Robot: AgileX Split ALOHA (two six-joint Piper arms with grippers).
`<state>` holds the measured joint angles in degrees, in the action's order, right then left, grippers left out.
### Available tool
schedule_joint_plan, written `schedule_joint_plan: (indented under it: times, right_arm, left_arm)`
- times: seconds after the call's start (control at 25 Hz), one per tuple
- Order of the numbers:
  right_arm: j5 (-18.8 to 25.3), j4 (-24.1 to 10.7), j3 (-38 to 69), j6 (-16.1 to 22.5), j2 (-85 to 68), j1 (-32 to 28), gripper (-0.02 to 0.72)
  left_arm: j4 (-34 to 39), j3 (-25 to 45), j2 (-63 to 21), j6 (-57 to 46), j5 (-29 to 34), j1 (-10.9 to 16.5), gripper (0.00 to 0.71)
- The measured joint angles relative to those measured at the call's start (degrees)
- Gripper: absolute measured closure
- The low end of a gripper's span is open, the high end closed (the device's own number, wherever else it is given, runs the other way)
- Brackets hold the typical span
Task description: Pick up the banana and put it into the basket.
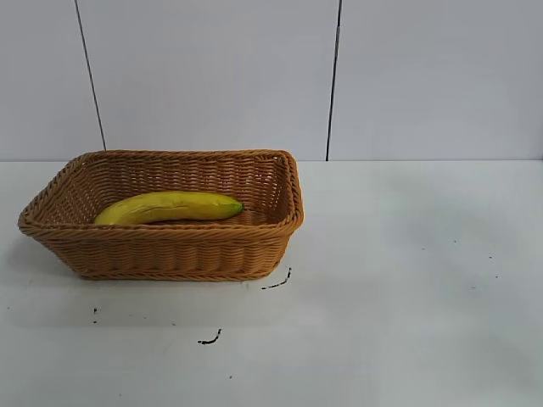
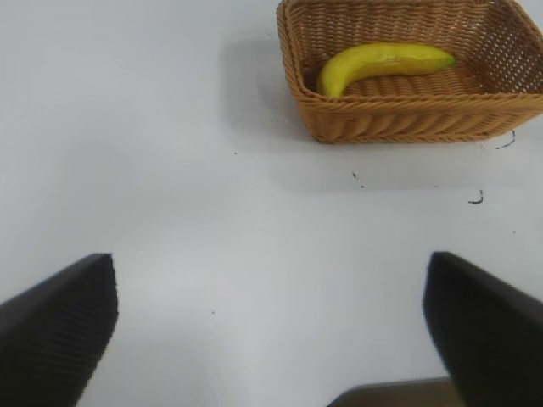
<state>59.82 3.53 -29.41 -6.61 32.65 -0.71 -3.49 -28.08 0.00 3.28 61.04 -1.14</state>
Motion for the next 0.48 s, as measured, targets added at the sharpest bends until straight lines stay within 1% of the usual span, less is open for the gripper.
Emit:
schedule_joint_plan:
  times: [0.12, 0.28, 0.48]
  right_arm:
    - [-1.06, -0.56, 0.66, 0.92, -9.46, 0.00, 0.014]
    - [-1.36, -1.79, 0.84, 2.19, -19.54, 0.00, 0.014]
    - [-1.36, -2.89, 0.94, 4.09, -27.57, 0.00, 0.014]
  left_arm:
    - [0.00, 0.00, 0.00, 0.00, 0.00, 0.00, 0.015]
    - [0.00, 0.00, 0.00, 0.00, 0.00, 0.00, 0.015]
    - [0.00, 0.00, 0.00, 0.00, 0.00, 0.00, 0.015]
